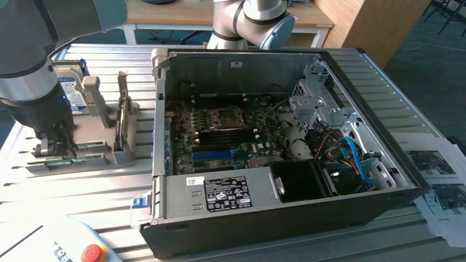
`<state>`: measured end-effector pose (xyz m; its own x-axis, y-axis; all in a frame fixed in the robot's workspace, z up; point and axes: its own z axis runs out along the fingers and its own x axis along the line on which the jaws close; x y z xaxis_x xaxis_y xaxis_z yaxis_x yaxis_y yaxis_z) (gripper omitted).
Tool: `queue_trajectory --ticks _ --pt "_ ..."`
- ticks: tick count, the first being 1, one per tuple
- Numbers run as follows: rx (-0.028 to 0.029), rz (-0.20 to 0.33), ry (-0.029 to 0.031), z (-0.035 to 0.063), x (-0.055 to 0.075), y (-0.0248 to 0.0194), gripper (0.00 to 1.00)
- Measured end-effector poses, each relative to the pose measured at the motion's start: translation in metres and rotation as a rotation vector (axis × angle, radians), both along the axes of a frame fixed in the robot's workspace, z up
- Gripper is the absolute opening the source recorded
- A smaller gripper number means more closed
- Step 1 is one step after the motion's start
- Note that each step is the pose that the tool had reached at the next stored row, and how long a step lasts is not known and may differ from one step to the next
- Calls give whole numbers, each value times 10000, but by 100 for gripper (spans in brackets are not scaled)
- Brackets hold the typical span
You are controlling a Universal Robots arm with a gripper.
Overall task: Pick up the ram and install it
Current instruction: 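Pick up the ram and move it above insertion slot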
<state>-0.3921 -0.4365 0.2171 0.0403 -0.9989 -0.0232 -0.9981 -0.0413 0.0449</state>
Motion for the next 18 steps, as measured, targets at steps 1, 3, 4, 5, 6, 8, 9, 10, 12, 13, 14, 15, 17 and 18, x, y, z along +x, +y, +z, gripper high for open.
queue_trajectory --ticks 1,3,4,5,6,8,9,10,12,13,14,15,17,18 --pt "-1 0 1 -16 0 0 24" --pt "-1 0 0 -45 -1 0 24" --pt "-1 0 2 -51 -1 0 24" --pt "-3 -7 3 -51 -1 -1 24" --pt "-3 -20 4 -52 -1 0 24" --pt "-1 -119 1 -56 -1 0 24" --pt "-2 -201 2 -57 -1 0 24" --pt "-2 -249 2 -57 -1 0 24" --pt "-1 -254 1 -58 -1 0 24" --pt "0 -254 0 -58 0 0 24" --pt "-1 -254 0 -58 -1 0 24" --pt "1 -252 -2 -60 1 2 24" --pt "0 -254 0 -60 -1 12 24" --pt "0 -254 0 -60 -1 17 24"
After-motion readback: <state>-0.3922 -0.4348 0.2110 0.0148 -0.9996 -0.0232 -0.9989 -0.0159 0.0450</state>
